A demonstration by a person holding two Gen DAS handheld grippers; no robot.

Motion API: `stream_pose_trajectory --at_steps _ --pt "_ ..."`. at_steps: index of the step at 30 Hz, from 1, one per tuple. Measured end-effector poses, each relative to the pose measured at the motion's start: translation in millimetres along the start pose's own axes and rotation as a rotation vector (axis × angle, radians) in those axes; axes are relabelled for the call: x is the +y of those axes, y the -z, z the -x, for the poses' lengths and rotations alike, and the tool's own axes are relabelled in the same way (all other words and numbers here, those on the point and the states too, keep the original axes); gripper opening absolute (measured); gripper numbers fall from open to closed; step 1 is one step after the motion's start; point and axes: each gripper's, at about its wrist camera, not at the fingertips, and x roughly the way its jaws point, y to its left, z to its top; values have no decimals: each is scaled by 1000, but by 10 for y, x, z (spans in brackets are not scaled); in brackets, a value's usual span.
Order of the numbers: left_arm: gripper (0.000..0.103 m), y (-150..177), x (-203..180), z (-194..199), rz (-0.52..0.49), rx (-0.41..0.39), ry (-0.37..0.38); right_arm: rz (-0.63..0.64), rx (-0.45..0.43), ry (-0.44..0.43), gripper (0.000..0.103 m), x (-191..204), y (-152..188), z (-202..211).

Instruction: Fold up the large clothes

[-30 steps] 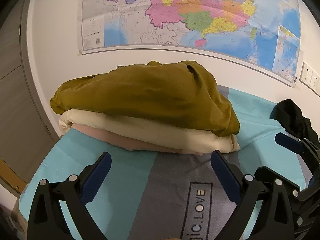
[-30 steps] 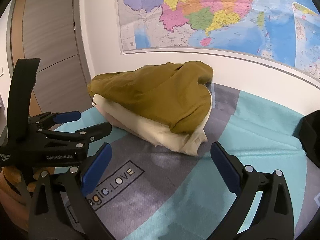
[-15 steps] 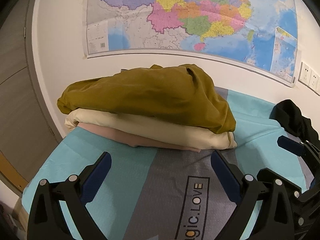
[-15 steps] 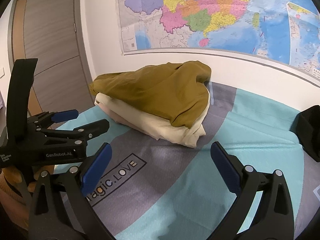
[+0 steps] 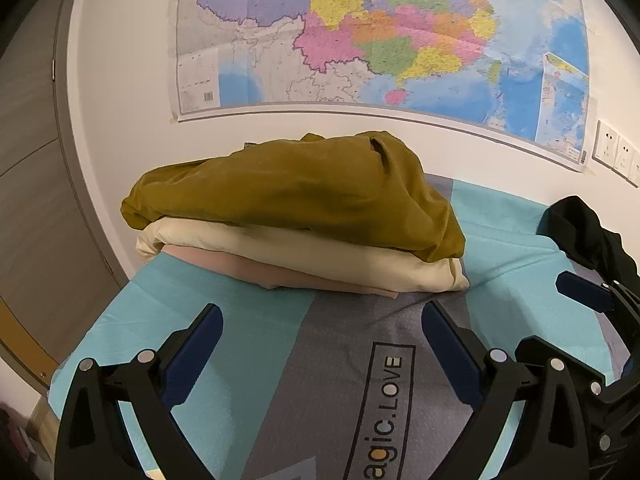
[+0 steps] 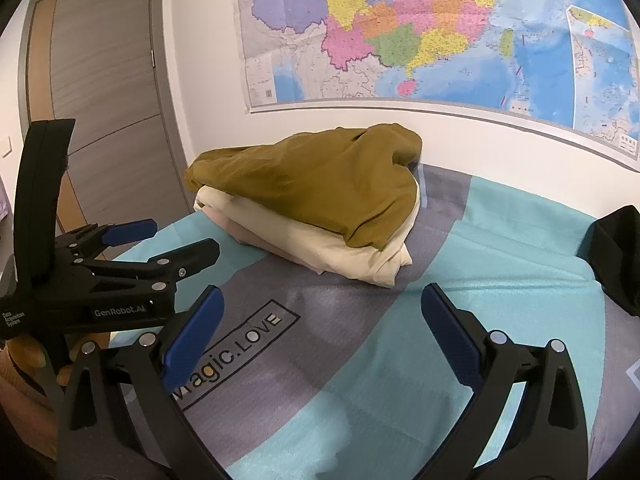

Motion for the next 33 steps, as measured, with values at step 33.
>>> stream_pose_trajectory --at_steps 33 --pt "96 100 -48 122 -15 -9 -1 -12 -13 -12 97 35 81 126"
